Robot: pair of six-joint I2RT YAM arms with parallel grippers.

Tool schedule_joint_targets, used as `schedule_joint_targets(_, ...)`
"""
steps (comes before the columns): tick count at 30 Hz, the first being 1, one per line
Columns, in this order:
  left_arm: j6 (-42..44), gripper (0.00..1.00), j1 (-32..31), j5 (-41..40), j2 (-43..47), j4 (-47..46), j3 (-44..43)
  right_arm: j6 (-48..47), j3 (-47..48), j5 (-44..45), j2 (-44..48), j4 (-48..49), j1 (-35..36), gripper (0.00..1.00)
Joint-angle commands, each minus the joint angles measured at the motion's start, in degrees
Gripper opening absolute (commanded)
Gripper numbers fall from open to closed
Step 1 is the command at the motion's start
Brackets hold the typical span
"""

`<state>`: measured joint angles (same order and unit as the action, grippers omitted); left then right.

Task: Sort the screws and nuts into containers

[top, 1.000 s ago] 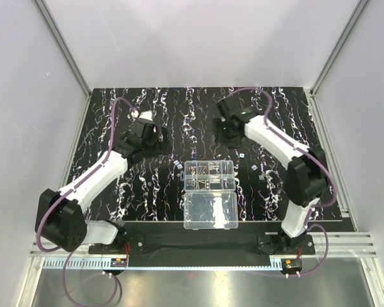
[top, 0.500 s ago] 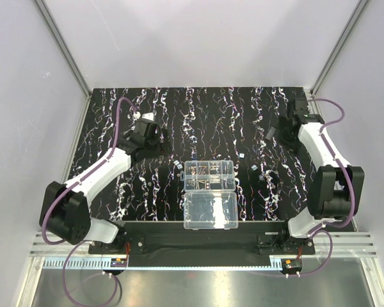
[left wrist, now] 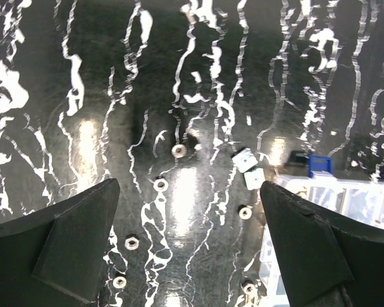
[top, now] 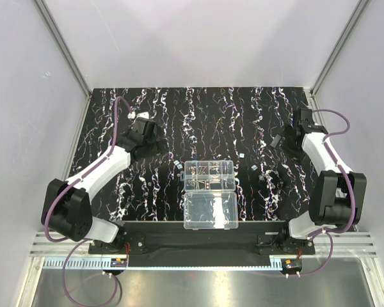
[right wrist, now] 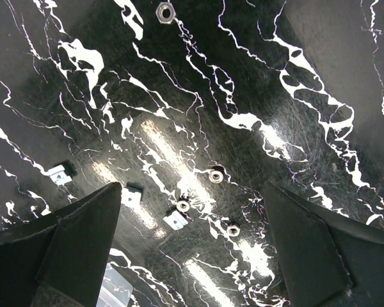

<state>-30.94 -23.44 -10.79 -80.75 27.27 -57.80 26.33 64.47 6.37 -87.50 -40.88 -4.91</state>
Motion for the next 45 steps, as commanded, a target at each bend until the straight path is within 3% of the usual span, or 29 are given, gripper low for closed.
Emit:
schedule_joint_targets(1,-2.3,0.99,0.8,-2.7,1.5,-1.9,1.8,0.3,-1.3,-1.5,3.0,4.1,0.2,1.00)
schedule_joint_targets(11,-2.7,0.97,0.9,-1.8,-0.4,-5.6,5.3,0.7,-1.2,-3.1,3.0,4.2,0.2,1.00)
schedule_joint_targets(19,3.0,0.94,1.0,-8.5,-14.0,-6.6,-9.5,1.0,0.2,-3.7,1.9,4.3,0.2,1.00)
schedule_joint_targets(31,2.3,0.85,2.4,-7.2,-35.5,-2.0,-29.7,-0.2,1.6,-3.8,0.2,4.2,0.2,1.00)
schedule_joint_targets(45,1.2,0.71,4.1,-5.7,-39.2,-0.2,-31.1,-1.1,2.1,-4.4,-1.8,4.6,0.2,1.00)
